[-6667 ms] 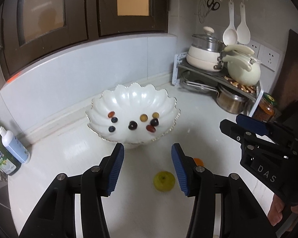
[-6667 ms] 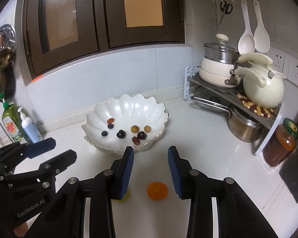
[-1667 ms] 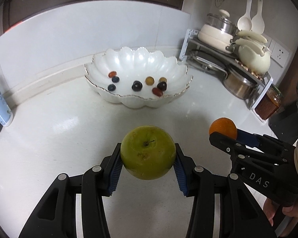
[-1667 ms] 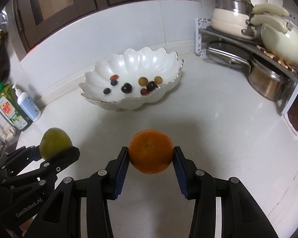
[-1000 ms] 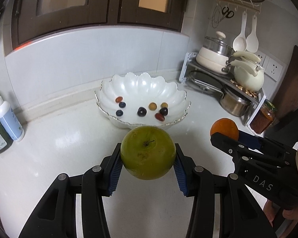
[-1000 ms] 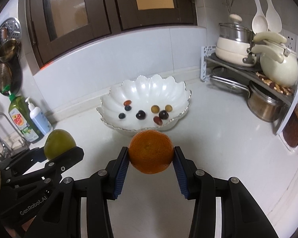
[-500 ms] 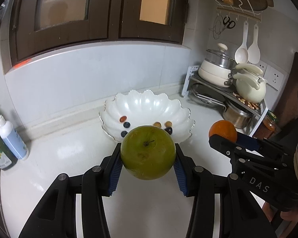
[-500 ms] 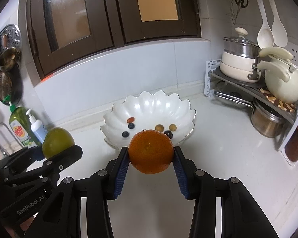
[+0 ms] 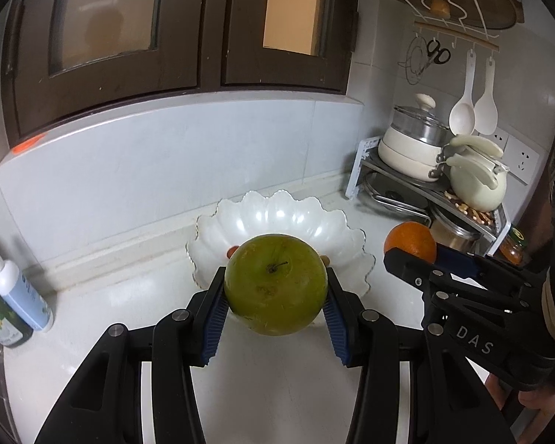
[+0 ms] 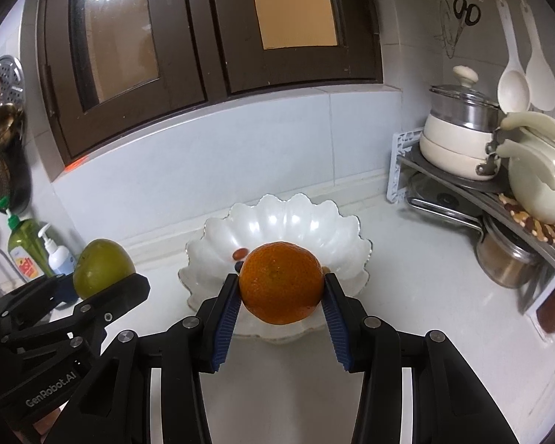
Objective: Organize fruits
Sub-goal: 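Carry the green apple and orange in both tools over the white bowl, then open the left tool dropping the apple while the right tool releases the orange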
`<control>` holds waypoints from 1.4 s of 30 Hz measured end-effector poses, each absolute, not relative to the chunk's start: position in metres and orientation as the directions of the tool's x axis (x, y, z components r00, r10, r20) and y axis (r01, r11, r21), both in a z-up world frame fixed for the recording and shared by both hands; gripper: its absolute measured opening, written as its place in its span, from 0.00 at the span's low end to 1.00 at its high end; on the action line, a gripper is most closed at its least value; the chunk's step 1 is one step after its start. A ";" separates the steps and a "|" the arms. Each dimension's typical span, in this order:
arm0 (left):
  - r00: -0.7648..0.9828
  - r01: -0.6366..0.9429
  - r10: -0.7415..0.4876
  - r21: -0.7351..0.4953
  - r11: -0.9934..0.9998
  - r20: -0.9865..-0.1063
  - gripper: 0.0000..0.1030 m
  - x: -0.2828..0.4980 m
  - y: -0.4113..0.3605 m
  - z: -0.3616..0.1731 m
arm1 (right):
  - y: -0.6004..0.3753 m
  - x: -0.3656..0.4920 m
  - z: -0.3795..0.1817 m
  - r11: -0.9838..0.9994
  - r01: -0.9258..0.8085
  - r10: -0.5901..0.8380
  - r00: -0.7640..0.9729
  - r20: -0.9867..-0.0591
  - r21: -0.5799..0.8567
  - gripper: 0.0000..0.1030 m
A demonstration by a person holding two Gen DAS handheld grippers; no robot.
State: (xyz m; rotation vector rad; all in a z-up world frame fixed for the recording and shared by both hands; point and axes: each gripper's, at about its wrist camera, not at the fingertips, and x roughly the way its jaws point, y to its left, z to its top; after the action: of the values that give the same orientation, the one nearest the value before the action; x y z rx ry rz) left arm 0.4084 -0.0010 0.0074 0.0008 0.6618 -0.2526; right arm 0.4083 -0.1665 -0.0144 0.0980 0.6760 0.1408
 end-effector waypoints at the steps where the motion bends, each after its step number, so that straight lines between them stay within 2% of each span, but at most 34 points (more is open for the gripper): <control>1: 0.760 0.231 -0.229 -0.077 0.970 -0.609 0.46 0.412 -0.002 0.007 | -0.167 0.412 -0.014 0.985 -0.102 0.167 0.768 -0.618 0.140 0.44; 16: 0.722 0.226 -0.210 -0.063 0.972 -0.659 0.46 0.469 -0.006 -0.007 | -0.172 0.472 -0.025 0.991 -0.096 0.135 0.737 -0.662 0.096 0.44; 42: 0.570 0.210 -0.149 -0.032 0.977 -0.808 0.46 0.574 -0.014 -0.071 | -0.179 0.588 -0.093 0.991 -0.078 0.137 0.567 -0.812 0.112 0.44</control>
State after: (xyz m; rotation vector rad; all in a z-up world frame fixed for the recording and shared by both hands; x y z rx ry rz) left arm 0.5745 -0.0140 -0.0705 0.0706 0.9408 -0.2107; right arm 0.5882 -0.1791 -0.0931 0.0661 0.9599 0.1266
